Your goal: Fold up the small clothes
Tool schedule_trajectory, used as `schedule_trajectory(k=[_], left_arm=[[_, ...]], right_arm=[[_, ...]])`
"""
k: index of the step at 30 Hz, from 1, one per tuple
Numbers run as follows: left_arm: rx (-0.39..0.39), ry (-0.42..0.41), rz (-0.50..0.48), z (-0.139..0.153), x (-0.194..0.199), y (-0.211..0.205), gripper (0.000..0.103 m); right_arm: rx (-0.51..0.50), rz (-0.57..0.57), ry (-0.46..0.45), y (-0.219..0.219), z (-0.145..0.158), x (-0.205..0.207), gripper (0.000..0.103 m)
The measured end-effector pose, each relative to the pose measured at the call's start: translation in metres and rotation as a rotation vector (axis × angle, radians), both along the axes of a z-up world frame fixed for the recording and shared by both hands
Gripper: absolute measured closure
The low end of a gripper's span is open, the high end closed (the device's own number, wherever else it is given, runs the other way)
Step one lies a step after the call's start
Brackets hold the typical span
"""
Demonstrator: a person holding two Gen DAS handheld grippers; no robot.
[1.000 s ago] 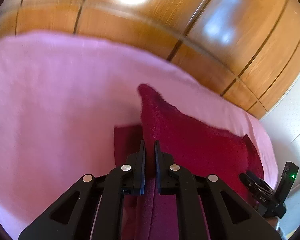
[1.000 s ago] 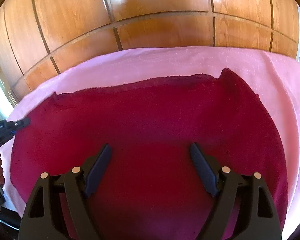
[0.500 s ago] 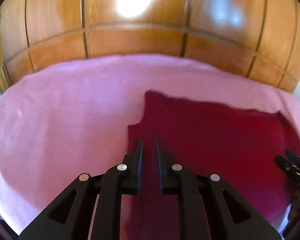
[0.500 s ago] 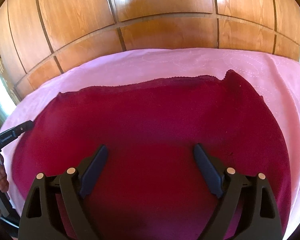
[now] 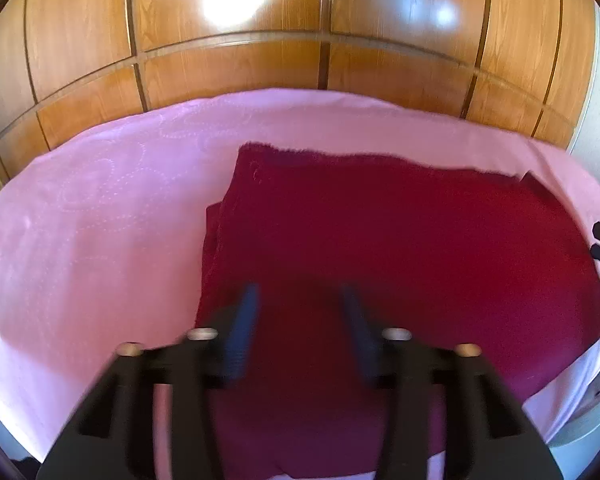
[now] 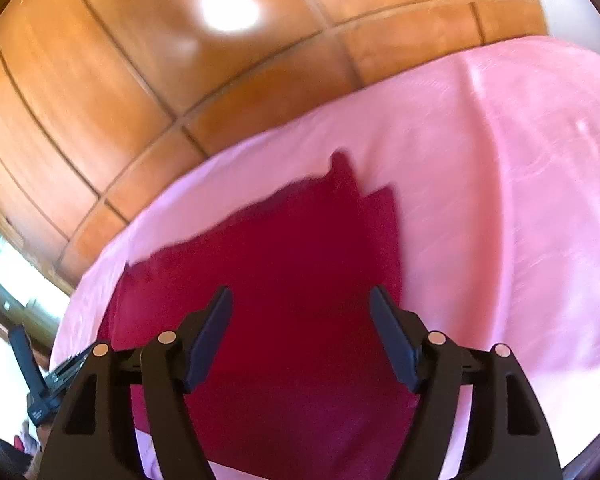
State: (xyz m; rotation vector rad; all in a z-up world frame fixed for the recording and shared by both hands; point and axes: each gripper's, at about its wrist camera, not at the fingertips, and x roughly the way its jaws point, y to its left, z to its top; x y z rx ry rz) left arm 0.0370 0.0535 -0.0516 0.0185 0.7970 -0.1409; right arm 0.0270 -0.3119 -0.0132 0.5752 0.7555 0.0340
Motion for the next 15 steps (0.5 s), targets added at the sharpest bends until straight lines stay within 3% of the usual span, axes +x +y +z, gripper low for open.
schedule_trajectory(k=[9,15], left_arm=[[-0.014,-0.01,-0.032,0.009,-0.004,-0.015,0.052],[-0.008,-0.011,-0.051,0.007,-0.001,-0.023,0.052]], right_arm=[[0.094,0.035,0.129,-0.025,-0.035,0.019,0.028],[0.106,0.08,0.131,-0.027,-0.042,0.018,0.027]])
